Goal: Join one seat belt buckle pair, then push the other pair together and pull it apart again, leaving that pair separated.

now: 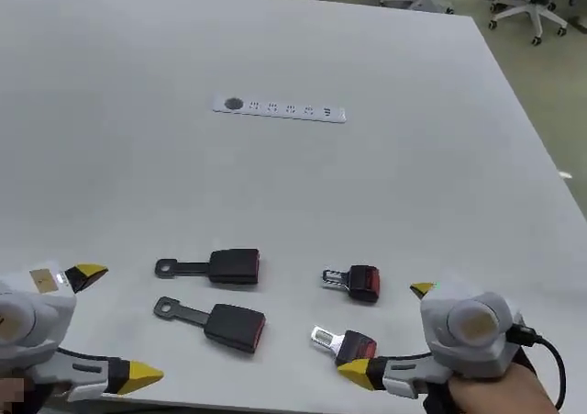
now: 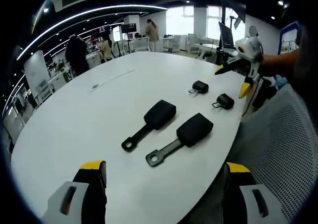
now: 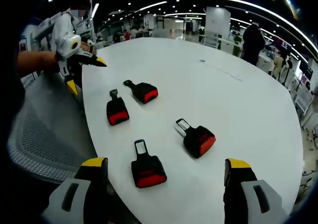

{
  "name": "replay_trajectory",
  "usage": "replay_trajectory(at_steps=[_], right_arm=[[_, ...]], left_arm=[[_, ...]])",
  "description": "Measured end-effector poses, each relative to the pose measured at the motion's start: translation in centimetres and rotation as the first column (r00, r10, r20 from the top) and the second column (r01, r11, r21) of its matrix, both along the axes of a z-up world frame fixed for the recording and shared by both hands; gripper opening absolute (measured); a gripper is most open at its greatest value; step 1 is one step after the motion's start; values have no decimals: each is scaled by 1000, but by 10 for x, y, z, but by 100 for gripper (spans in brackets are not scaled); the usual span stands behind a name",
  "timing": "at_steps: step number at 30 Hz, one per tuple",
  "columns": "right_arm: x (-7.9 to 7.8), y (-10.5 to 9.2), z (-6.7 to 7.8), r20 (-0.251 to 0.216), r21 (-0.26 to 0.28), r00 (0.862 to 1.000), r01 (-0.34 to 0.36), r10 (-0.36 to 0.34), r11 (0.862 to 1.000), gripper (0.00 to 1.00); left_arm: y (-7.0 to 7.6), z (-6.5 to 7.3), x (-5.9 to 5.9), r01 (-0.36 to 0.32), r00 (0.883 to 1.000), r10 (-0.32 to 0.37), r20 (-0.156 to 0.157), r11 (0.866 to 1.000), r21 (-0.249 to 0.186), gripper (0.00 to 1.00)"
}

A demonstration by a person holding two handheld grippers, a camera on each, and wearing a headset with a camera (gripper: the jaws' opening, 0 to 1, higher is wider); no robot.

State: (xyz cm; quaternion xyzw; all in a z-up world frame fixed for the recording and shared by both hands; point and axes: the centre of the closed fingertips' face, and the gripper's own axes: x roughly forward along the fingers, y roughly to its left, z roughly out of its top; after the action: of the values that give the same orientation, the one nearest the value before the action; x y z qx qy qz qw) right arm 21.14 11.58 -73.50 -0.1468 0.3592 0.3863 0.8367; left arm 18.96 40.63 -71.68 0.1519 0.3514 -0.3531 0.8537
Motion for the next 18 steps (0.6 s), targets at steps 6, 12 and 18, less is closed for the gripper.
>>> replay_trajectory(at_steps=[6, 12, 18], right_arm=[[-1, -2, -1, -3, -6, 1000, 0, 0, 1000, 99], [0, -2, 0, -2, -10, 1000, 2, -2, 1000, 99], [1, -1, -1, -5, -12, 1000, 0, 0, 1000, 98]], left_arm=[[-2, 1, 0, -2, 1000, 2, -2, 1000, 1, 100], [-3, 2, 0, -3, 1000, 3, -4, 1000, 4, 100], [-4, 1, -1, 0, 1000, 0, -9, 1000, 3, 100]])
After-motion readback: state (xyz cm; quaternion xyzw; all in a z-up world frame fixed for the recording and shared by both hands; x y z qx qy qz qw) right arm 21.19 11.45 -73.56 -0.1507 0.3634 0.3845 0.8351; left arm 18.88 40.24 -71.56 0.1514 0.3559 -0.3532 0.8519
